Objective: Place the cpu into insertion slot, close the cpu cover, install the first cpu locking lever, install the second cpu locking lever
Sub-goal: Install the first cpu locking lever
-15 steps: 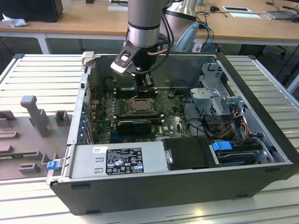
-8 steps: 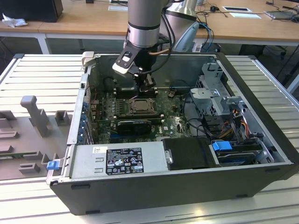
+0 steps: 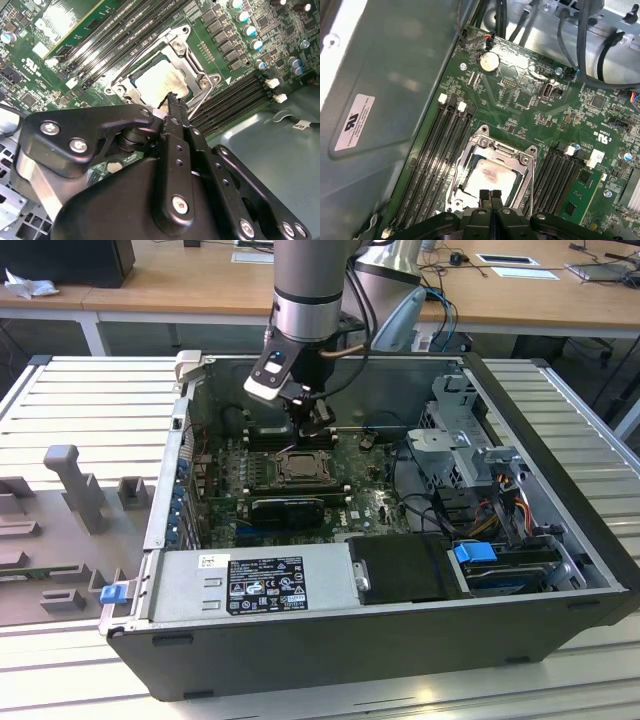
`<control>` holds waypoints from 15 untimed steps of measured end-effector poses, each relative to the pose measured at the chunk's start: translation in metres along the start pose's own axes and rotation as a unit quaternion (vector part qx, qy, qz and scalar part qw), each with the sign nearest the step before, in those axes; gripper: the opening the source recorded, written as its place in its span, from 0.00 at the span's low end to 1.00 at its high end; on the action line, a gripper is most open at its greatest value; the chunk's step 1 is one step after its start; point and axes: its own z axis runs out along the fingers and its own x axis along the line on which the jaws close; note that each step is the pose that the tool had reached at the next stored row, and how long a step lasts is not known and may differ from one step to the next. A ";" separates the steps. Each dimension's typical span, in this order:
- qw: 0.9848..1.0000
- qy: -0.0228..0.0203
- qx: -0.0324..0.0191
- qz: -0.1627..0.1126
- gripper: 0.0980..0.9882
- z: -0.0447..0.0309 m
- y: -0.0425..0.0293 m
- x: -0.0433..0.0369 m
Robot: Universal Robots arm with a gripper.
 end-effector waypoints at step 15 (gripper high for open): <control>0.999 0.000 0.000 -0.041 0.01 0.0000 0.0000 0.0000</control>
